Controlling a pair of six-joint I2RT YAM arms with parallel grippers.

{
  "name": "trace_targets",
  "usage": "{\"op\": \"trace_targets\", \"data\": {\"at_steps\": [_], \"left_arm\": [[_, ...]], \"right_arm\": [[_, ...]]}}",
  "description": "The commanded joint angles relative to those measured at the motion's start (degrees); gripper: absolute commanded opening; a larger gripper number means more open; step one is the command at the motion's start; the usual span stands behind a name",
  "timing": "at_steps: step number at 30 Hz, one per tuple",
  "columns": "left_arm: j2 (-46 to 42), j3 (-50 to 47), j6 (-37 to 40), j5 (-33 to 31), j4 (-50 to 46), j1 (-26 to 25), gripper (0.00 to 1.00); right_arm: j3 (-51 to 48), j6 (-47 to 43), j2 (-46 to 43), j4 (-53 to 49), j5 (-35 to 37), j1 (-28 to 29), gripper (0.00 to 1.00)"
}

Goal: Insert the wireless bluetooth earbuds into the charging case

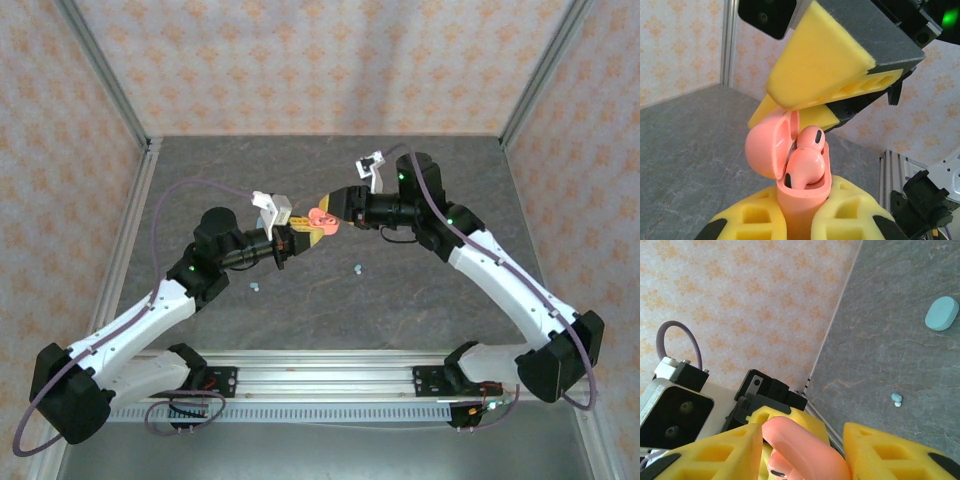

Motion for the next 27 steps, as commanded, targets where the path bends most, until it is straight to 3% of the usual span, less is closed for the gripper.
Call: {"op": "trace_targets", "data": {"at_steps": [1, 27], "left_arm": [[-0.13, 0.43, -0.93, -3.10, 0.71, -0.15, 0.00], [-0.47, -1.11, -6.55, -5.01, 4.47, -0.05, 0.00]], "right_arm": [[-0.62, -1.47, -3.36, 4.21, -3.07, 0.01, 0.47], [-6.04, -4.13, -9.26, 10.54, -6.23, 0.01, 0.47]]}}
